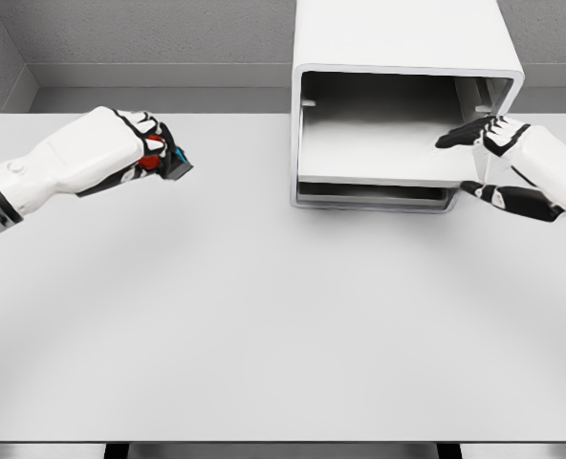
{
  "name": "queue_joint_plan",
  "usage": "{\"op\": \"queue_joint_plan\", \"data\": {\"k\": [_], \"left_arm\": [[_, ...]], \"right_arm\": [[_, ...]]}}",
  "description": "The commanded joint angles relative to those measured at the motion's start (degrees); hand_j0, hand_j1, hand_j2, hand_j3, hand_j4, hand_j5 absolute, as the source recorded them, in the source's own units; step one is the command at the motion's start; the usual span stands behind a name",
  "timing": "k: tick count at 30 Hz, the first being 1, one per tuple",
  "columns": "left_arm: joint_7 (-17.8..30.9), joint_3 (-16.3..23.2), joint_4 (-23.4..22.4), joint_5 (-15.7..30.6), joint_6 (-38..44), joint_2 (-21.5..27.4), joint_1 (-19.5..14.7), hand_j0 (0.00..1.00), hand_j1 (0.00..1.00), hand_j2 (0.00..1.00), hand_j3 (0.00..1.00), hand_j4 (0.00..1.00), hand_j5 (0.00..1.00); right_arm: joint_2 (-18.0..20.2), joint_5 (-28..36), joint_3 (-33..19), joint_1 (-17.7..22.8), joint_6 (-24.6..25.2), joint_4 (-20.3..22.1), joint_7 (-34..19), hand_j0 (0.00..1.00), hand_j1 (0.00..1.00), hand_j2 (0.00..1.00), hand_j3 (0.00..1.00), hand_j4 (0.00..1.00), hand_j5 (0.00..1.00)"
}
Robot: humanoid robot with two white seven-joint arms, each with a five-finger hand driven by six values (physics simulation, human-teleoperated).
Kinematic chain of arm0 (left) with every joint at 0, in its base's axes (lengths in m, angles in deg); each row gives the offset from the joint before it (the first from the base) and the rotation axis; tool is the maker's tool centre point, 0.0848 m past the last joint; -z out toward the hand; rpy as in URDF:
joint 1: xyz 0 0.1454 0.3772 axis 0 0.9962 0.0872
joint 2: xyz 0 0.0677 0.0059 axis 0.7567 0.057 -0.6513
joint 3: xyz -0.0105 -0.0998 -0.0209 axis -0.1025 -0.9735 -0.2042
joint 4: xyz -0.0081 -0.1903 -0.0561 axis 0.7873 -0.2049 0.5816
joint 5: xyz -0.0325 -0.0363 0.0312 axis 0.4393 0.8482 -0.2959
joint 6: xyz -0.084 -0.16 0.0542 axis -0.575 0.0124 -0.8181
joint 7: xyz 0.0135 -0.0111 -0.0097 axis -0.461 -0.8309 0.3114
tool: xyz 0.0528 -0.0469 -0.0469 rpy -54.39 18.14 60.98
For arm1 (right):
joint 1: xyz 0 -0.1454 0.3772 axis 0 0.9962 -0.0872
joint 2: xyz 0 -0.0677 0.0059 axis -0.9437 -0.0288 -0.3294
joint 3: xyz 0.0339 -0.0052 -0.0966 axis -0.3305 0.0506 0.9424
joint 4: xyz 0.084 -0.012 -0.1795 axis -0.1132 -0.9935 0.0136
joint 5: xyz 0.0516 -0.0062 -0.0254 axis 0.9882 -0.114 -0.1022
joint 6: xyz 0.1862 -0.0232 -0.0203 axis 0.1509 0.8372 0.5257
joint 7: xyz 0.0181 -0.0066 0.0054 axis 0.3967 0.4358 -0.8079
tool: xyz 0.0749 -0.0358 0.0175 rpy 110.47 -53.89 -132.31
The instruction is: Slide open multi-storey tabletop storage cabinets and put open load switch and slide close multi-storey tabletop storage cabinets
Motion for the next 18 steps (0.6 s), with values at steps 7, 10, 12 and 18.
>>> {"op": "queue_joint_plan", "data": {"k": [7, 10, 12, 18], "left_arm": [[-0.1, 0.1, 0.3, 0.5, 0.2, -2.5, -0.7, 0.3, 0.3, 0.3, 0.3, 0.3, 0.3], [-0.1, 0.2, 0.3, 0.5, 0.2, -3.1, -1.1, 0.3, 0.3, 0.3, 0.3, 0.3, 0.3], [-0.1, 0.3, 0.3, 0.5, 0.2, -4.4, -1.4, 0.3, 0.3, 0.3, 0.3, 0.3, 0.3], [-0.1, 0.8, 0.4, 0.5, 0.2, -6.7, -2.3, 0.3, 0.3, 0.3, 0.3, 0.3, 0.3]], "right_arm": [[0.8, 2.6, -4.6, 1.6, 0.1, -0.1, -0.3, 0.52, 0.52, 0.52, 0.52, 0.52, 0.52], [0.8, 2.6, -7.5, 3.3, 0.1, -0.2, -0.3, 0.49, 0.49, 0.49, 0.49, 0.49, 0.49], [0.9, 2.6, -9.0, 4.7, 0.1, -0.2, -0.5, 0.49, 0.49, 0.49, 0.49, 0.49, 0.49], [1.3, 2.0, -11.2, 8.0, 0.1, -0.2, -0.8, 0.5, 0.5, 0.5, 0.5, 0.5, 0.5]]}}
